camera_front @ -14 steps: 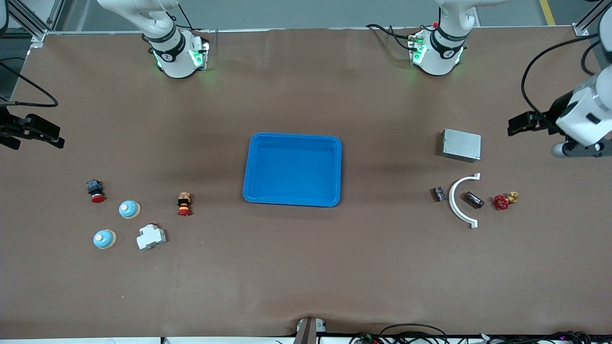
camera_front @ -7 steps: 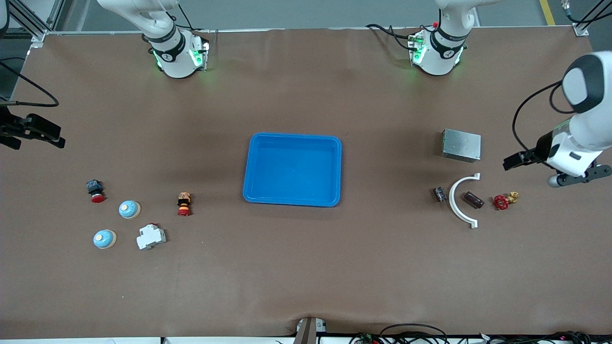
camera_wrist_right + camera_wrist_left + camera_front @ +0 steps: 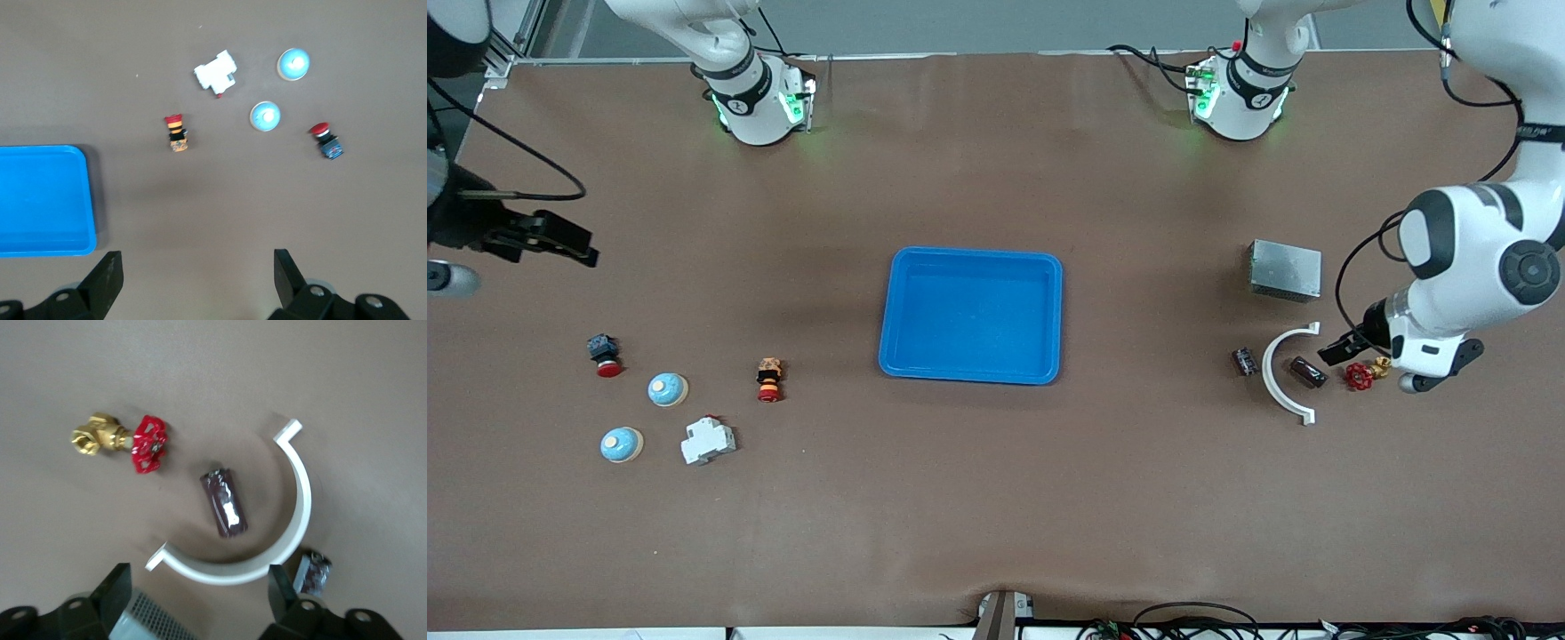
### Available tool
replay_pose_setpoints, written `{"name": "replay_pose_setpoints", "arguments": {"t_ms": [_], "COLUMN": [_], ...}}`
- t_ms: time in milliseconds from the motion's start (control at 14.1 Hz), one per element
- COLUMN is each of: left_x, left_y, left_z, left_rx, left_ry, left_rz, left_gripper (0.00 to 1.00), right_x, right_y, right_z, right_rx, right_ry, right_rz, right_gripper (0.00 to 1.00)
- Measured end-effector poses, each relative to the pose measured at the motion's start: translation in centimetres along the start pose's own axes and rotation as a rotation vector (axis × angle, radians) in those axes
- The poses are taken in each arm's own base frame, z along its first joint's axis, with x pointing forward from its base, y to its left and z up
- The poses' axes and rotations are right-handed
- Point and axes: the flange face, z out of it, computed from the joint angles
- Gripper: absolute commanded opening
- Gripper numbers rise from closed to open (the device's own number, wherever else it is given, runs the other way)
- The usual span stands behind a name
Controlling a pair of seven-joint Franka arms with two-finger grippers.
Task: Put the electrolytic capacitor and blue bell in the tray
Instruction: 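Grasp the brown capacitor with the left gripper while the right gripper reaches a bell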
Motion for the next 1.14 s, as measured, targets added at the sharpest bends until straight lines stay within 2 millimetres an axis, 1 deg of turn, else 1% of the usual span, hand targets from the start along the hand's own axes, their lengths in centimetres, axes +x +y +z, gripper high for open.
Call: {"name": "replay_pose_setpoints", "arguments": {"t_ms": [71, 213, 284, 355, 426, 568, 639, 709, 780, 851, 993, 1135], "left_x": [0.3, 0.7, 0.8, 1.0, 1.1, 1.4, 1.5, 1.6, 1.6, 1.6, 1.7, 1.9], "left_y": [0.0, 0.0, 0.0, -0.1, -0.1, 0.0, 0.1, 0.1, 0.1, 0.1, 0.2, 0.3], "left_z": [1.2, 3.3, 4.1, 4.8, 5.4, 6.6, 7.3, 7.8, 8.3, 8.5, 8.3, 7.4], "left_rx": [-0.006, -0.016, -0.018, -0.022, -0.027, -0.041, -0.048, -0.051, -0.052, -0.052, -0.055, -0.061], "left_ry": [0.005, 0.014, 0.014, 0.018, 0.024, 0.042, 0.051, 0.055, 0.054, 0.053, 0.059, 0.073], "left_rz": [-0.012, -0.022, -0.026, -0.034, -0.045, -0.057, -0.059, -0.06, -0.061, -0.061, -0.061, -0.06], "left_gripper": [0.82, 0.78, 0.75, 0.7, 0.6, 0.59, 0.56, 0.38, 0.1, 0.0, 0.0, 0.0], "right_x": [0.1, 0.8, 1.1, 1.6, 2.6, 4.8, 5.6, 6.1, 6.5, 6.8, 7.3, 7.8], "right_y": [-0.6, -1.3, -1.7, -2.2, -3.0, -4.7, -5.1, -5.3, -5.3, -5.2, -4.7, -4.5], "right_z": [0.4, 0.3, 0.5, 1.1, 2.4, 6.2, 7.9, 9.1, 10.0, 10.9, 12.2, 13.5], "right_rx": [0.006, 0.029, 0.032, 0.031, 0.03, 0.021, 0.016, 0.012, 0.008, 0.004, -0.002, -0.008], "right_ry": [0.004, 0.055, 0.067, 0.074, 0.083, 0.065, 0.05, 0.035, 0.021, 0.006, -0.013, -0.035], "right_rz": [-0.002, -0.01, -0.022, -0.035, -0.047, -0.065, -0.068, -0.069, -0.067, -0.064, -0.054, -0.049], "right_gripper": [1.0, 1.0, 1.0, 1.0, 1.0, 1.0, 1.0, 1.0, 1.0, 1.0, 1.0, 1.0]}}
